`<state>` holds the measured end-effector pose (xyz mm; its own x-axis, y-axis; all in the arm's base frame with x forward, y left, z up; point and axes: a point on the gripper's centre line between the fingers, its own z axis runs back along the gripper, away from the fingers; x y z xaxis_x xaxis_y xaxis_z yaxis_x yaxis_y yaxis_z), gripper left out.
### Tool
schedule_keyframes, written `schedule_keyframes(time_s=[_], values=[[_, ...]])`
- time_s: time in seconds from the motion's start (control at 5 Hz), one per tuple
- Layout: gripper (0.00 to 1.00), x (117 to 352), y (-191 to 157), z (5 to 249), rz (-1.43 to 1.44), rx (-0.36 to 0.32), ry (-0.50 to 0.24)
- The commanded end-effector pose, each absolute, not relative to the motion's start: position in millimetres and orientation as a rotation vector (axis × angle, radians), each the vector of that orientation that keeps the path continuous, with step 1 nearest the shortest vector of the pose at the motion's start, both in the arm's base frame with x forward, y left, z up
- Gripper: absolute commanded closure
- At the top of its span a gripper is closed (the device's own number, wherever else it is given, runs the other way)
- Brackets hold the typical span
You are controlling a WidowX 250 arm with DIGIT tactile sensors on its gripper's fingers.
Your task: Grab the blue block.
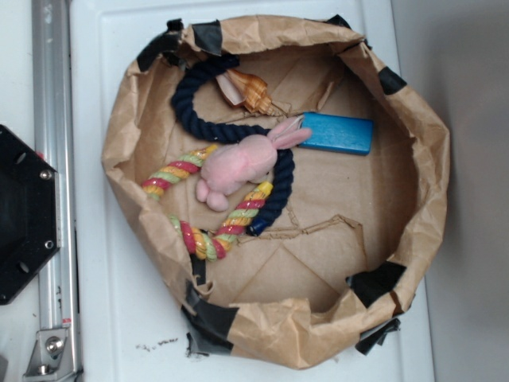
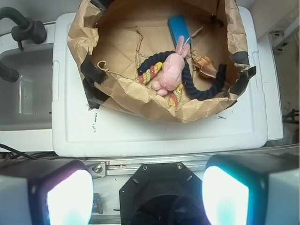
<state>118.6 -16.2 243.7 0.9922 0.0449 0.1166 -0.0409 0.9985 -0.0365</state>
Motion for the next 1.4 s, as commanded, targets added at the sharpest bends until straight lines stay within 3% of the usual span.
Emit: schedule_keyframes(time_s=[0.0, 0.2, 0.4, 0.6, 0.8, 1.0, 1.2], values=[[0.00, 118.6, -16.2, 243.7, 0.043, -0.034, -0.118], [0.00, 168.6, 11.0, 225.6, 0.011, 0.072, -0.244], [0.00, 220.1, 16.4, 204.6, -0.109, 0.037, -0.320], [0.00, 255.2, 15.7, 167.4, -0.144, 0.076, -0.290], [0.00, 275.5, 12.1, 123.3, -0.153, 0.087, -0.187], [0.00, 274.8, 15.5, 85.0, -0.143, 0.092, -0.096], [0.00, 279.3, 31.4, 68.6, -0.132, 0.066, -0.073]])
